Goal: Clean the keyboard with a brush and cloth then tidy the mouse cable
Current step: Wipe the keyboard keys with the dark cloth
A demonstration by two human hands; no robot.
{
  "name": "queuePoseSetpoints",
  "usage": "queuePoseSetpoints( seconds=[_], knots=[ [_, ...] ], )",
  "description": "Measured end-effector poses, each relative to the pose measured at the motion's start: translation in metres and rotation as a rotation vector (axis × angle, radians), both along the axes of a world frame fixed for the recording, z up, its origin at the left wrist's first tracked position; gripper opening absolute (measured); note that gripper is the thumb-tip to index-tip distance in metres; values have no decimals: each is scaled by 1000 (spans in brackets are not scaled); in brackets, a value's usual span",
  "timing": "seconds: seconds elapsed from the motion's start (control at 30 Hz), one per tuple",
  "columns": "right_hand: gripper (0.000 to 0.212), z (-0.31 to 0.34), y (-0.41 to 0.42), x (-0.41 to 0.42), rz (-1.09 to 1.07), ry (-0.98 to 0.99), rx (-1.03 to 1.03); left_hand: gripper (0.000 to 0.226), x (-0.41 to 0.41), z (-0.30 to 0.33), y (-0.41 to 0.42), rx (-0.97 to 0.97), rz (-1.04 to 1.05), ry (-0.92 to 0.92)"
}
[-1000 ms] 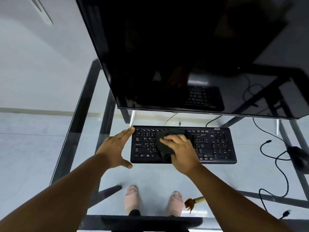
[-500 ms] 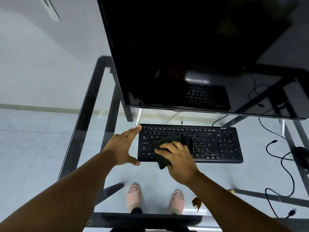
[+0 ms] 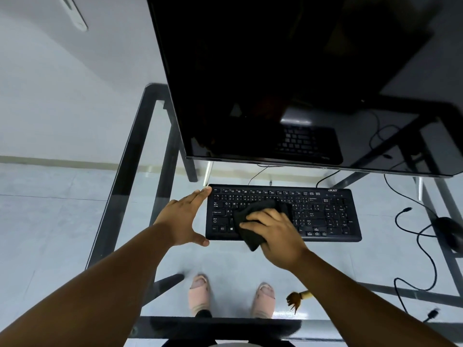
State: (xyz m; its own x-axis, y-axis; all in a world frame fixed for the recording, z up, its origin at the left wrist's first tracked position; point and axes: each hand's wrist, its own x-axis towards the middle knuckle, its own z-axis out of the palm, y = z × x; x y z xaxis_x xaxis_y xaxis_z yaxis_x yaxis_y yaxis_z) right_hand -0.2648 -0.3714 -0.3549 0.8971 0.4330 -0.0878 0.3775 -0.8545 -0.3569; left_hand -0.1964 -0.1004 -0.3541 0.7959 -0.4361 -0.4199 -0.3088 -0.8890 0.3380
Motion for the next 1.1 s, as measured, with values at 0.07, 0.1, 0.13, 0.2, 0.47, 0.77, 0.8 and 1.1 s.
queuePoseSetpoints(
  seconds=[0.07, 0.1, 0.13, 0.2, 0.47, 0.77, 0.8, 1.1],
  knots=[
    [60, 2, 9, 1, -98, -8, 9, 135, -1, 0, -1, -6, 4, 4],
    [59, 3, 19, 1, -130, -14, 13, 135, 0, 0, 0, -9, 8, 8],
    [60, 3, 30, 1, -145, -16, 12, 135, 0, 0, 0, -11, 11, 11],
    [61, 3, 48, 3, -139, -15, 6, 135, 1, 0, 0, -13, 8, 15],
    [58, 5, 43, 9, -154, -25, -15, 135, -1, 1, -1, -11, 15, 30],
    [58, 3, 36, 10, -147, -19, -22, 135, 0, 2, 0, -8, 27, 40],
    [59, 3, 39, 6, -162, -22, -15, 135, 0, 1, 0, -4, 24, 40],
    [62, -1, -15, -18, -32, 1, 26, 137, 0, 4, -1, -20, 32, 35]
  ],
)
